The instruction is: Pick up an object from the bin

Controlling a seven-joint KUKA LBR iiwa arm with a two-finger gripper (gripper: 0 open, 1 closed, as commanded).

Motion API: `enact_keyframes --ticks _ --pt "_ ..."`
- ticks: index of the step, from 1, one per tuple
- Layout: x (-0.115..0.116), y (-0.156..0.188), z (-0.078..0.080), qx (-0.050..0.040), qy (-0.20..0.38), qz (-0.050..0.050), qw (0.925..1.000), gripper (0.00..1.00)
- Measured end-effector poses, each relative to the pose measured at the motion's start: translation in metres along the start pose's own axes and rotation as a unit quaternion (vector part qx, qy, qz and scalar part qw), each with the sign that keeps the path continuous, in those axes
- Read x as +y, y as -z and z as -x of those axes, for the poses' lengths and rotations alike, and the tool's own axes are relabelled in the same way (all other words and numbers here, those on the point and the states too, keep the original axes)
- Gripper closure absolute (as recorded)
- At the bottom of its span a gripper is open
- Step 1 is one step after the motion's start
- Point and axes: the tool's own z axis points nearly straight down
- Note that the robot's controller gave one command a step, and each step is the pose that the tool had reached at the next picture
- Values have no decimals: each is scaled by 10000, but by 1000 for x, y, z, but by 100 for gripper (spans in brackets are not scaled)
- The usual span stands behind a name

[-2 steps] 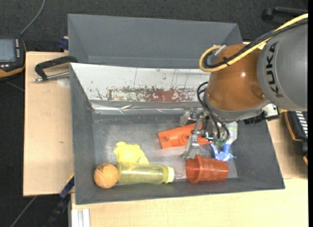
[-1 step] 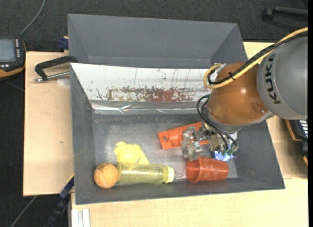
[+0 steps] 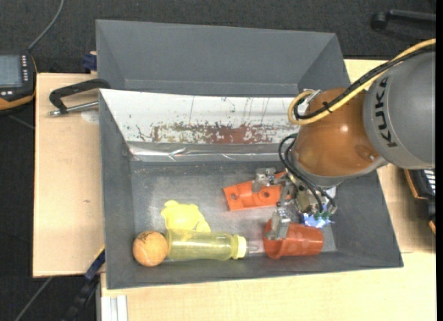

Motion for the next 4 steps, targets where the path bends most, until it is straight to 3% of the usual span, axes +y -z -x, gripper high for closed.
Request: enact_keyframes --ticks 1,2,3,4 --pt "0 0 0 1 0 1 10000 100" --pt "0 0 0 1 0 1 10000 0" --pt "0 0 0 1 1 1 10000 0" --pt "-11 -11 11 -30 -158 9 9999 0"
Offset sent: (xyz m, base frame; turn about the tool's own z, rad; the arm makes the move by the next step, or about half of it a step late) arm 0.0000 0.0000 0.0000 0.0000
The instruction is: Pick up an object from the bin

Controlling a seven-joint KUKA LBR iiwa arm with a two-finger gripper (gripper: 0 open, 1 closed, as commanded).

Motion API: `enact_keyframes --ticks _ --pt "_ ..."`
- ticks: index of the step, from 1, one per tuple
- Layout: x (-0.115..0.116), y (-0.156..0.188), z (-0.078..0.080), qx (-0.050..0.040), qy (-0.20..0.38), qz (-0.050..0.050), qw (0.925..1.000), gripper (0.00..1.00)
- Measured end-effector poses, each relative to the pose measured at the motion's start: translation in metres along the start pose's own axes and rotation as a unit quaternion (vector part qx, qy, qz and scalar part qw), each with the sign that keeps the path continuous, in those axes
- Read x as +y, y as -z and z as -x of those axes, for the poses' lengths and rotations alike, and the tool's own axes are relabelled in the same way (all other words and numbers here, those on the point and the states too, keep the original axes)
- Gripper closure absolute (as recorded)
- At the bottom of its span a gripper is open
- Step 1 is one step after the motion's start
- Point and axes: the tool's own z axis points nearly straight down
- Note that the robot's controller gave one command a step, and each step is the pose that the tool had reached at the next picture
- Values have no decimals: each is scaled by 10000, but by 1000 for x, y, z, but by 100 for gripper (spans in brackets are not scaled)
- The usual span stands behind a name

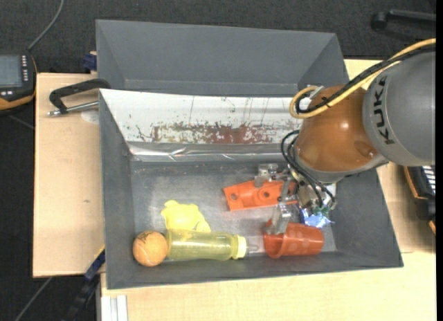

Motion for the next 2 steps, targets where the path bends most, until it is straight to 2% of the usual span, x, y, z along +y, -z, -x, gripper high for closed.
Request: enact_keyframes --ticks 1,2 --pt "-20 -20 20 8 14 -10 10000 0" --pt "-2 -27 19 -21 -1519 9 9884 100"
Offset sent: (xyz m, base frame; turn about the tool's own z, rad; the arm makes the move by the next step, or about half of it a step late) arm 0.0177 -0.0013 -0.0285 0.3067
